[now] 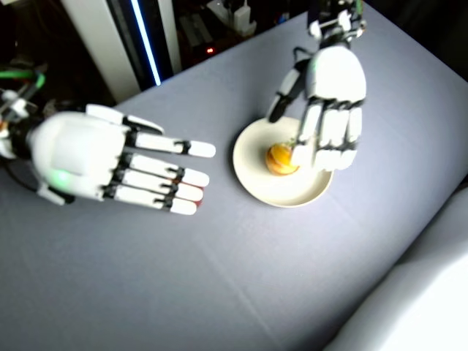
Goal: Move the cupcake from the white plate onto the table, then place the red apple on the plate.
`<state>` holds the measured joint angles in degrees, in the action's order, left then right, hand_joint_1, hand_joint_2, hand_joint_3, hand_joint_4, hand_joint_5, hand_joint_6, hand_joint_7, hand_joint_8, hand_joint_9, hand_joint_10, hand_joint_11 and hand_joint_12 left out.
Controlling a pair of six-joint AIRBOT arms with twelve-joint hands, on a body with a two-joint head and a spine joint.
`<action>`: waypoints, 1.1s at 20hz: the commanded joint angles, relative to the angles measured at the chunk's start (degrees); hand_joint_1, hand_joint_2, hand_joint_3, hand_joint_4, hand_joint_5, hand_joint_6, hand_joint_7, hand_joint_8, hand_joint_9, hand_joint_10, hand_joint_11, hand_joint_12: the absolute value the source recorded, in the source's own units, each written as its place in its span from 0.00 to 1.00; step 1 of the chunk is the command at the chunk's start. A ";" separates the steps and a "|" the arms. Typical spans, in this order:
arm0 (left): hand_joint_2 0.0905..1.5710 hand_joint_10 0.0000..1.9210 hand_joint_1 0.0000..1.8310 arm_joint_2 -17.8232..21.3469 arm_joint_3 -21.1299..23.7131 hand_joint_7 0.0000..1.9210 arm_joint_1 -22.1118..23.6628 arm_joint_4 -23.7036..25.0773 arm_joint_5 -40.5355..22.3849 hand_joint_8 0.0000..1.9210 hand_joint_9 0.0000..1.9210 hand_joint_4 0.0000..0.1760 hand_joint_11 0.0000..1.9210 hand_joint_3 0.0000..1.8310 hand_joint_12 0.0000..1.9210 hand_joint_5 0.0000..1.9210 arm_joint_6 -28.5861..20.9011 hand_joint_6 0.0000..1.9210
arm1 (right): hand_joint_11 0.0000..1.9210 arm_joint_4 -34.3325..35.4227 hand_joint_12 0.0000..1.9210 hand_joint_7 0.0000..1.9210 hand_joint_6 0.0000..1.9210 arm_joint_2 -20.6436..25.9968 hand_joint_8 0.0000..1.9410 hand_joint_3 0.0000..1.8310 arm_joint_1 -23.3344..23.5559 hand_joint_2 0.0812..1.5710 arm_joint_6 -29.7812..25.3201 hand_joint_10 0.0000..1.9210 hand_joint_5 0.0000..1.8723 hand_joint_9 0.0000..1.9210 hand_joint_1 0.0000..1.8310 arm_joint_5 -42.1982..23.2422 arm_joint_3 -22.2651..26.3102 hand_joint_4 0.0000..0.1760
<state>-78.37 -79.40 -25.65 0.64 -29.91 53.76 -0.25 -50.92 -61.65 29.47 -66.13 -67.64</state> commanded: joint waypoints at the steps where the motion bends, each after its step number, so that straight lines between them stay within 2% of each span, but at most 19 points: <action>1: 0.54 0.01 0.36 -0.08 -0.78 0.28 0.99 -0.23 -5.04 0.00 0.31 0.77 0.11 0.00 0.51 0.21 -0.17 0.00 | 0.07 1.56 0.08 0.03 0.00 -0.12 0.00 0.00 0.78 0.80 -0.29 0.00 0.00 0.06 0.27 -6.91 -0.30 0.82; 3: 0.57 0.03 0.48 -1.67 -2.10 0.37 1.44 -0.22 -3.78 0.01 0.40 0.58 0.14 0.00 0.62 0.26 -0.17 0.00 | 0.08 1.56 0.07 0.03 0.00 -0.35 0.00 0.00 1.11 0.81 -0.29 0.00 0.00 0.06 0.24 -6.92 -0.43 0.80; 4: 0.64 0.05 0.55 -2.07 -2.42 0.44 1.48 -0.22 -3.55 0.02 0.45 0.10 0.20 0.00 0.64 0.34 -0.17 0.01 | 0.08 1.56 0.07 0.03 0.00 -0.45 0.00 0.00 1.21 0.81 -0.29 0.00 0.00 0.06 0.25 -6.93 -0.52 0.88; 5: 0.68 0.09 0.66 -2.40 -2.70 0.53 1.48 -0.22 -3.24 0.43 0.54 0.00 0.33 0.01 0.60 0.43 -0.17 0.39 | 0.08 1.56 0.07 0.03 0.00 -0.55 0.00 0.00 1.23 0.81 -0.29 0.00 0.00 0.06 0.25 -6.94 -0.60 0.89; 6: 0.66 0.48 0.74 -2.69 -3.04 0.57 1.48 -0.11 -2.80 0.38 0.57 0.00 0.44 0.00 0.61 0.52 -0.16 0.33 | 0.08 1.56 0.07 0.03 0.00 -0.58 0.00 0.00 1.23 0.81 -0.29 0.00 0.00 0.07 0.24 -6.94 -0.62 0.92; 7: 0.66 0.57 0.76 -2.83 -3.27 0.54 1.51 0.09 -2.51 0.42 0.55 0.00 0.45 0.00 0.58 0.53 -0.16 0.36 | 0.08 1.56 0.07 0.03 0.00 -0.58 0.00 0.00 1.23 0.81 -0.29 0.00 0.00 0.07 0.24 -6.94 -0.61 0.90; 8: 0.66 0.47 0.70 -2.99 -3.60 0.55 1.55 0.15 -2.19 0.50 0.56 0.00 0.45 0.00 0.60 0.57 -0.15 0.35 | 0.08 1.56 0.07 0.03 0.00 -0.58 0.00 0.00 1.22 0.82 -0.29 0.00 0.00 0.07 0.24 -6.94 -0.61 0.85; 9: 0.67 0.44 0.69 -2.97 -3.79 0.54 1.59 0.14 -2.12 0.55 0.54 0.00 0.40 0.00 0.64 0.56 -0.17 0.36 | 0.08 1.56 0.07 0.03 0.00 -0.58 0.00 0.00 1.22 0.82 -0.37 0.00 0.00 0.07 0.25 -6.93 -0.61 0.82; 10: 0.68 0.43 0.69 -2.76 -3.77 0.52 1.73 0.14 -2.17 0.61 0.51 0.00 0.37 0.00 0.66 0.58 -0.17 0.30 | 0.08 1.56 0.06 0.03 0.00 -0.58 0.00 0.00 1.22 0.82 -0.52 0.00 0.00 0.07 0.25 -6.93 -0.61 0.82; 11: 0.68 0.62 0.74 -2.52 -3.68 0.50 1.88 0.14 -2.27 0.58 0.49 0.00 0.38 0.00 0.65 0.56 -0.17 0.27 | 0.08 1.56 0.06 0.03 0.00 -0.58 0.00 0.00 1.22 0.82 -0.59 0.00 0.00 0.07 0.25 -6.93 -0.61 0.84; 12: 0.69 0.62 0.70 -1.86 -3.24 0.49 2.07 0.14 -2.90 0.65 0.42 0.00 0.32 0.00 0.78 0.57 -0.17 0.29 | 0.08 1.56 0.06 0.04 0.00 -0.58 0.00 0.00 1.21 0.82 -0.66 0.00 0.00 0.08 0.25 -6.92 -0.61 0.85; 13: 0.69 0.51 0.68 -1.10 -2.68 0.46 2.26 0.13 -3.77 0.65 0.38 0.00 0.24 0.00 0.78 0.57 -0.17 0.35 | 0.09 1.56 0.06 0.04 0.00 -0.58 0.00 0.00 1.21 0.83 -0.73 0.00 0.00 0.08 0.24 -6.91 -0.60 0.84; 15: 0.69 0.30 0.67 1.33 -0.50 0.47 2.94 0.13 -7.14 0.57 0.45 0.02 0.26 0.00 0.67 0.54 -0.17 0.46 | 0.10 1.57 0.06 0.04 0.00 -0.58 0.00 0.00 1.18 0.83 -1.23 0.01 0.00 0.09 0.24 -6.91 -0.57 0.79; 16: 0.69 0.59 0.73 2.96 0.88 0.50 3.13 0.14 -9.03 0.54 0.44 0.00 0.29 0.00 0.65 0.57 -0.03 0.38 | 0.11 1.57 0.06 0.04 0.00 -0.58 0.00 0.00 1.14 0.83 -1.51 0.01 0.00 0.09 0.24 -6.91 -0.56 0.80; 17: 0.68 0.48 0.69 4.59 2.18 0.50 3.09 0.15 -10.59 0.60 0.46 0.00 0.33 0.00 0.66 0.57 0.26 0.33 | 0.11 1.57 0.06 0.04 0.00 -0.58 0.00 0.00 1.10 0.84 -1.68 0.00 0.01 0.09 0.25 -6.91 -0.53 0.79; 18: 0.68 0.37 0.68 8.42 5.10 0.50 2.31 0.15 -13.46 0.60 0.47 0.00 0.21 0.00 0.66 0.58 0.96 0.33 | 0.10 1.57 0.06 0.04 0.00 -0.57 0.00 0.00 1.10 0.84 -1.72 0.00 0.00 0.09 0.24 -6.91 -0.43 0.81; 19: 0.68 0.28 0.67 10.55 6.53 0.49 1.68 0.02 -14.87 0.56 0.48 0.00 0.26 0.00 0.66 0.56 1.26 0.41 | 0.10 1.57 0.05 0.04 0.00 -0.56 0.00 0.00 1.10 0.84 -1.73 0.00 0.00 0.08 0.23 -6.91 -0.35 0.79; 20: 0.68 0.39 0.68 13.05 8.39 0.50 0.51 -0.60 -16.92 0.61 0.49 0.00 0.33 0.00 0.74 0.59 1.72 0.30 | 0.11 1.59 0.05 0.04 0.00 -0.55 0.00 0.00 1.10 0.84 -1.74 0.00 0.00 0.09 0.23 -6.91 -0.23 0.78; 22: 0.68 0.40 0.68 18.36 11.78 0.51 -2.72 -2.44 -20.45 0.60 0.49 0.00 0.35 0.00 0.69 0.58 3.24 0.31 | 0.12 1.74 0.05 0.05 0.00 -0.45 0.00 0.00 1.09 0.84 -2.00 0.00 0.01 0.10 0.26 -6.91 0.02 0.75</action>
<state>-59.66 -67.05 -29.52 -2.46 -42.59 57.21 -0.19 -51.75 -61.23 27.97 -66.06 -67.68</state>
